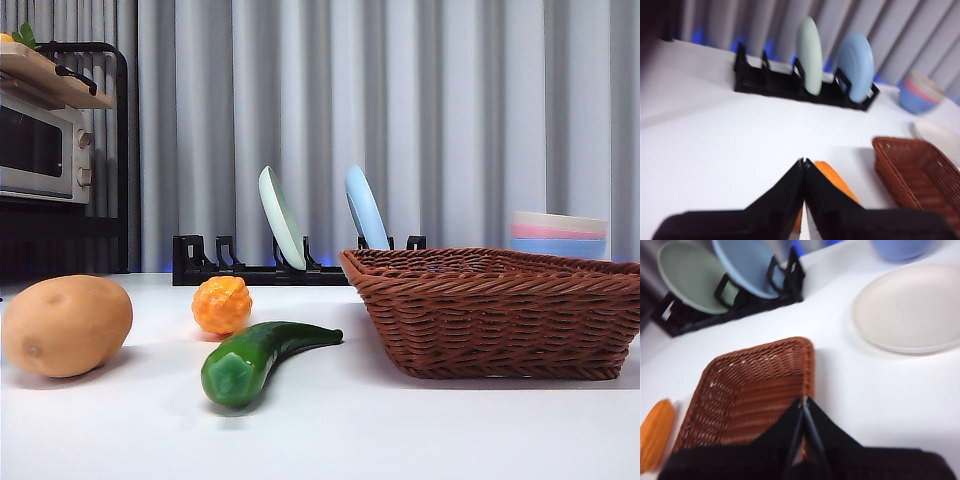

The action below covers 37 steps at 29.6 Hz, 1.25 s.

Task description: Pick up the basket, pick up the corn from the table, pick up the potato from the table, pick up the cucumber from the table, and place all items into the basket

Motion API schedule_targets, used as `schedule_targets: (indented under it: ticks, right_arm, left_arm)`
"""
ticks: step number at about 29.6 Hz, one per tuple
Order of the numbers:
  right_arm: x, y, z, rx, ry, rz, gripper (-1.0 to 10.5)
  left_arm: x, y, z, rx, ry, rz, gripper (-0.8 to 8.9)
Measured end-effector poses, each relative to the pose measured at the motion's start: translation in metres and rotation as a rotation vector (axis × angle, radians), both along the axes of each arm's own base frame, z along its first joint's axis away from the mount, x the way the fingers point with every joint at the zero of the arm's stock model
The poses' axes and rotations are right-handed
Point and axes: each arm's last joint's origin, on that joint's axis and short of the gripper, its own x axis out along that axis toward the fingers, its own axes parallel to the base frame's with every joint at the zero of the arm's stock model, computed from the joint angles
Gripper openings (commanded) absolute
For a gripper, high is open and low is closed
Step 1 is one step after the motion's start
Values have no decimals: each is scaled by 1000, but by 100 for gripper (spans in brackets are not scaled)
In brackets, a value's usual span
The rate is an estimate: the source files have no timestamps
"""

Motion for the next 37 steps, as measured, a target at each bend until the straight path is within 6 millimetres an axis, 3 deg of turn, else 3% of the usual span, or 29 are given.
schedule_targets:
  ticks: [5, 11, 12, 14, 16, 25, 35, 37]
  right_arm:
    - [30, 3, 14, -22, 119, 111, -5]
    - [56, 6, 14, -42, 253, 238, 39]
    - [59, 7, 14, -46, 263, 249, 89]
    - [64, 7, 11, -56, 283, 264, 279]
    - [67, 7, 8, -61, 294, 269, 394]
    - [84, 5, -15, -110, 390, 225, 396]
    - [114, 15, -70, -94, 582, 289, 371]
    - [117, 20, -78, -87, 599, 317, 297]
  left_arm:
    - [35, -3, 9, -27, 115, -140, -5]
    - [64, -6, 12, -76, 187, -261, 9]
    - [67, -6, 12, -80, 191, -271, 43]
    - [70, -7, 11, -85, 202, -280, 236]
    - [71, -6, 10, -86, 205, -279, 365]
    - [71, -6, 10, -78, 206, -261, 376]
    - [71, -6, 10, -74, 207, -249, 375]
    - [71, -6, 10, -75, 211, -249, 375]
